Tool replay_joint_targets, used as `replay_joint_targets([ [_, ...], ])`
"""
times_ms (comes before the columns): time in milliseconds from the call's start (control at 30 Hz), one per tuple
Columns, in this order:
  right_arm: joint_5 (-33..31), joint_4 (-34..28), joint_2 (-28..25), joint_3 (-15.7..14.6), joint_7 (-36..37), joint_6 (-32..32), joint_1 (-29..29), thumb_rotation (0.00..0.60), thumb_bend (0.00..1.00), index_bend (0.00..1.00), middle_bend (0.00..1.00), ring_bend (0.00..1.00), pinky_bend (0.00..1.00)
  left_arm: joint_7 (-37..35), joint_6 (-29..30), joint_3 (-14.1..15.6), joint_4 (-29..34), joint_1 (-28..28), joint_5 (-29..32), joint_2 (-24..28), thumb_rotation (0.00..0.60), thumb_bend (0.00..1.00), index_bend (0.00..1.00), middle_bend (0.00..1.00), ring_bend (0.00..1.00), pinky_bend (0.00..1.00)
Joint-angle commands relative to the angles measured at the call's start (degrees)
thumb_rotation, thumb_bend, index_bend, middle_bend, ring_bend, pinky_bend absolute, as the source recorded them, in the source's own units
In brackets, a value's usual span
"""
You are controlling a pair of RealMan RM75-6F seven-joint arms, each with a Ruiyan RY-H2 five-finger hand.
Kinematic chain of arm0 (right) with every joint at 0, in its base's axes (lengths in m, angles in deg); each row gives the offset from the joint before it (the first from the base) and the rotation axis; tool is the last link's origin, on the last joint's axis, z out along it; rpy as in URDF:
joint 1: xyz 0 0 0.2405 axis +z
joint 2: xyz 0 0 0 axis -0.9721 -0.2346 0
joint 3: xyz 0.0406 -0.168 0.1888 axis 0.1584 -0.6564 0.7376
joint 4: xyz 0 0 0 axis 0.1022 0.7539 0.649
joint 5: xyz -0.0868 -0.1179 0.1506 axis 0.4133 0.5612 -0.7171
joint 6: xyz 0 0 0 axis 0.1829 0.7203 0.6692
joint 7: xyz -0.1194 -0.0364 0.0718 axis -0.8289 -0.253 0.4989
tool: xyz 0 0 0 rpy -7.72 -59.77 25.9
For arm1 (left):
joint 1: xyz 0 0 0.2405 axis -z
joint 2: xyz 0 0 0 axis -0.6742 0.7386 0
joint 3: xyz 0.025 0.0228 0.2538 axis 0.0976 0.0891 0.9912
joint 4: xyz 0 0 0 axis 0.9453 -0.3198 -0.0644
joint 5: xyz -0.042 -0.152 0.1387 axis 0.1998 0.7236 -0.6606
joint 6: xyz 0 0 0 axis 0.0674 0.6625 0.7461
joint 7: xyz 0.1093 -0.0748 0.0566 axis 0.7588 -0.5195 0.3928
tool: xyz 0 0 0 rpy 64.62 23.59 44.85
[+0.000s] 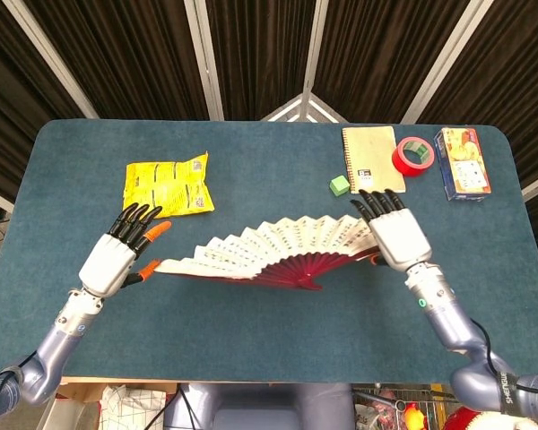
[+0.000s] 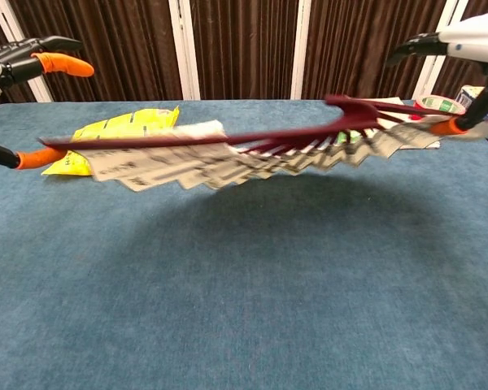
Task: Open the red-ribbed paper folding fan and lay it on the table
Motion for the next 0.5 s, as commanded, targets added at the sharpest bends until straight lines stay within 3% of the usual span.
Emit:
replay_joint_targets([
  [33,-2.3,1.6,-2.6,-1.4,-9.3,1.5,0.3,0.600,0.29,0.11,0.08,0.10,0.09,-0.1,-0.1,-0.1,-0.6,-0.1,0.3,-0.6,0.600,0.39,0.17,0.00,0.00,0.00],
  [233,-4.0,1.1,-3.3,-3.0,-24.2,5.9,1.1,0.600,0.29,0.11,0.08,0.10,0.09,-0.3,-0.6,0.2,-1.4,-0.1,0.4,-1.5,0.600,0.39,0.17,0.00,0.00,0.00],
  [500,-1.4,1.3,-1.5,-2.1,-29.5,12.1,0.7,0.600,0.29,0.11,0.08,0.10,0.09,-0.3,-0.1,2.0,-0.3,-1.8,0.1,-1.1,0.600,0.39,0.17,0.00,0.00,0.00],
])
